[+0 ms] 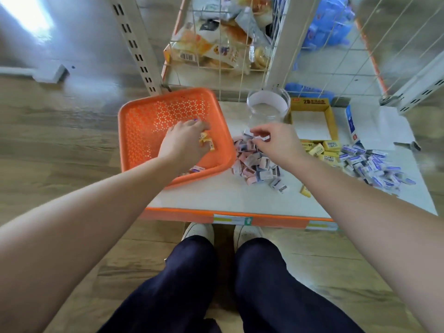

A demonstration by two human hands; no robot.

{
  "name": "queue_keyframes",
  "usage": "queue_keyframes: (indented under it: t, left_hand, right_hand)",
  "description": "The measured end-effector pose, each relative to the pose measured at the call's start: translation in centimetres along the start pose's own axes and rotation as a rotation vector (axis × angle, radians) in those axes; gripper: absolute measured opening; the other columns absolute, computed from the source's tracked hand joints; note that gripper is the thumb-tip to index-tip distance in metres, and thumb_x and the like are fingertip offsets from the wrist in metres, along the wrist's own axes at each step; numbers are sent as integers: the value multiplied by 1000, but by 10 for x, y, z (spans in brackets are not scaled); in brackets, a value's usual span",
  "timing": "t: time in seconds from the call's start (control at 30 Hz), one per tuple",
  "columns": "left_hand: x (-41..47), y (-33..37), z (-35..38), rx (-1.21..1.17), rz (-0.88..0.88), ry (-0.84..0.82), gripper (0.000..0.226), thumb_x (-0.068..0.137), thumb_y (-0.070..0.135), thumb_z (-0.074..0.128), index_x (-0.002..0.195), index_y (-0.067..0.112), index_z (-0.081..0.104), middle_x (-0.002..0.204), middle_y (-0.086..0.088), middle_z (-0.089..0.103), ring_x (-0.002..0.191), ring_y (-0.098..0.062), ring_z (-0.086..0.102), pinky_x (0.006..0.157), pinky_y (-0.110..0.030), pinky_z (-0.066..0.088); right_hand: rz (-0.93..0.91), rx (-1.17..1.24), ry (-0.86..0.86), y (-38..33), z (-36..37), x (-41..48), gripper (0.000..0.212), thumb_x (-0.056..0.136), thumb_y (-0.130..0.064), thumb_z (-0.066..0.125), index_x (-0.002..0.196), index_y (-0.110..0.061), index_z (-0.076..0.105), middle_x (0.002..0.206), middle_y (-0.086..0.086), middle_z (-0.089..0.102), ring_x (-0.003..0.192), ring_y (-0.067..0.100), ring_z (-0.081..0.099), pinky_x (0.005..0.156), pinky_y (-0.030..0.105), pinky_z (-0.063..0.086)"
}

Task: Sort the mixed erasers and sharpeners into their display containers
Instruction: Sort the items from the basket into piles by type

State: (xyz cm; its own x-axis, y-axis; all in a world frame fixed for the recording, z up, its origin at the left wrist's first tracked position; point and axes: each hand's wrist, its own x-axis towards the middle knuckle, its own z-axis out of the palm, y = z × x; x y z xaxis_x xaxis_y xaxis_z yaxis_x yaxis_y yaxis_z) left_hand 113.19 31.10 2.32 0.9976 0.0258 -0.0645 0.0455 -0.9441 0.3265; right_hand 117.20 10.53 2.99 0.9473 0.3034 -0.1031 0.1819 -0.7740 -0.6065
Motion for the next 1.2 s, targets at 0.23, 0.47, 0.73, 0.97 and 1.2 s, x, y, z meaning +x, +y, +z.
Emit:
queue_keyframes:
  t: [0.23, 0.47, 0.73, 0.97, 1.2]
  left_hand:
    - [-37, -71, 8, -127, -276, -84, 46, 87, 6, 54, 133, 9, 49, 129, -16, 52, 120, -33, 46, 98, -33, 34]
    - [-30, -98, 16, -94, -313, -262, 51, 87, -4, 37, 134, 11, 48, 129, -16, 55, 116, -30, 53, 93, -32, 44]
    - [-15, -92, 26, 198, -201, -544, 38, 93, 11, 47, 130, 14, 53, 131, -7, 55, 118, -26, 53, 98, -30, 43]
    - [-14, -93, 37, 289, -176, -531, 33, 93, 12, 48, 124, 13, 58, 121, -8, 60, 108, -26, 59, 86, -29, 49]
    - [-16, -97, 44, 168, -205, -446, 33, 91, 6, 46, 121, 11, 60, 120, -11, 60, 108, -28, 58, 89, -34, 50]
  right_hand:
    - [-158, 63, -84, -43, 53, -2, 27, 83, -8, 65, 109, -11, 68, 108, 8, 66, 92, 17, 62, 86, 20, 44]
    - [-215, -172, -331, -61, 93, 23, 38, 83, -16, 67, 120, -16, 61, 123, 8, 58, 108, 21, 54, 92, 24, 37]
    - [-186, -348, -559, -64, 120, 50, 55, 81, -22, 70, 132, -22, 50, 134, 5, 51, 119, 22, 48, 91, 25, 37]
    - [-255, -377, -614, -62, 142, 49, 60, 81, -27, 70, 136, -25, 46, 134, 8, 45, 120, 25, 45, 99, 33, 38]
    - [-244, -357, -560, -54, 150, 44, 52, 82, -28, 67, 131, -26, 50, 129, 4, 45, 114, 24, 49, 95, 35, 44]
